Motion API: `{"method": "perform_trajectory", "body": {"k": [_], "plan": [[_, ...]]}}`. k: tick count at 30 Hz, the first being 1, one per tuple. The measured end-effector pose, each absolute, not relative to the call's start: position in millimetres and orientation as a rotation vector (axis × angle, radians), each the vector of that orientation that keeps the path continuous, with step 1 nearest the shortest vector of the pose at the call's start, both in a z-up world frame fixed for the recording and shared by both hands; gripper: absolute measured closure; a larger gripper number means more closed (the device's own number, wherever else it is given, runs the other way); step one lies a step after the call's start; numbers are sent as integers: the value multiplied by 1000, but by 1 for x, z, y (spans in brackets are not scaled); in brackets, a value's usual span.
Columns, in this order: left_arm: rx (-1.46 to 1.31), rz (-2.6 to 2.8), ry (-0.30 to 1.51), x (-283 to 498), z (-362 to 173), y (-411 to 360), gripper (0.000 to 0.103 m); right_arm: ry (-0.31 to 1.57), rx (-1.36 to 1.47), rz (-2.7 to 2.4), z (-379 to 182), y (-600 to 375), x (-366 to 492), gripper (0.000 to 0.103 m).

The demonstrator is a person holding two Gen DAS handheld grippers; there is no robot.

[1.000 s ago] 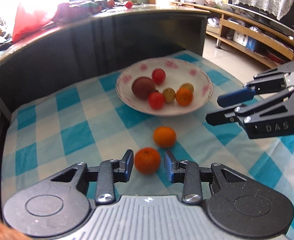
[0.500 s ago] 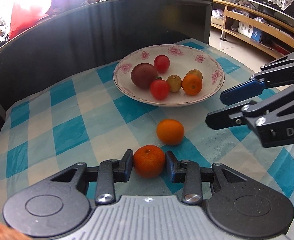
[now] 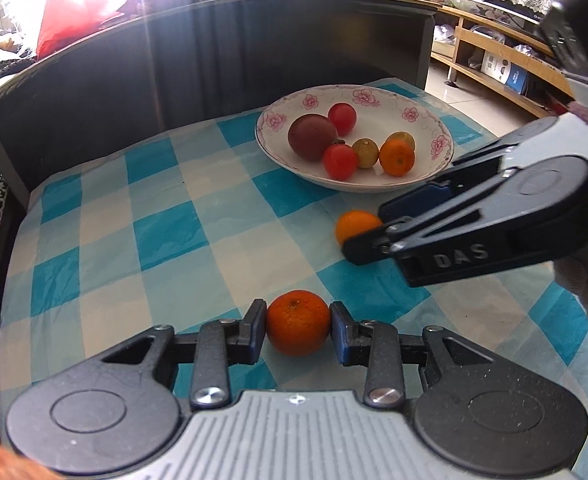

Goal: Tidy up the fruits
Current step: 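Grasp an orange with the left tool while the right tool grasps another orange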

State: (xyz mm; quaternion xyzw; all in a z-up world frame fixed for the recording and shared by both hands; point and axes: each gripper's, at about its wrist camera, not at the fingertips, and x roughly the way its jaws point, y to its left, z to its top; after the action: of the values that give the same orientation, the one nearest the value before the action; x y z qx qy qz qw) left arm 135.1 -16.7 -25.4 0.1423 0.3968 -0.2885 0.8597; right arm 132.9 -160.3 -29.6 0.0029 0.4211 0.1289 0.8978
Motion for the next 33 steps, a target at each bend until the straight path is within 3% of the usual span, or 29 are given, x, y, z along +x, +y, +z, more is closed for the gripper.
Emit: {"method": "perform_trajectory", "body": {"k": [5, 7, 9, 33], "plan": [[296, -605, 839, 136, -27, -14, 59, 879, -42, 260, -35, -148, 141, 70], [293, -603, 840, 136, -28, -13, 59, 877, -86, 244, -35, -144, 140, 78], [295, -599, 837, 136, -26, -13, 59, 884, -91, 243, -34, -144, 140, 79], [408, -655, 793, 101, -30, -53, 59, 931, -130, 41, -30, -182, 49, 78]]}}
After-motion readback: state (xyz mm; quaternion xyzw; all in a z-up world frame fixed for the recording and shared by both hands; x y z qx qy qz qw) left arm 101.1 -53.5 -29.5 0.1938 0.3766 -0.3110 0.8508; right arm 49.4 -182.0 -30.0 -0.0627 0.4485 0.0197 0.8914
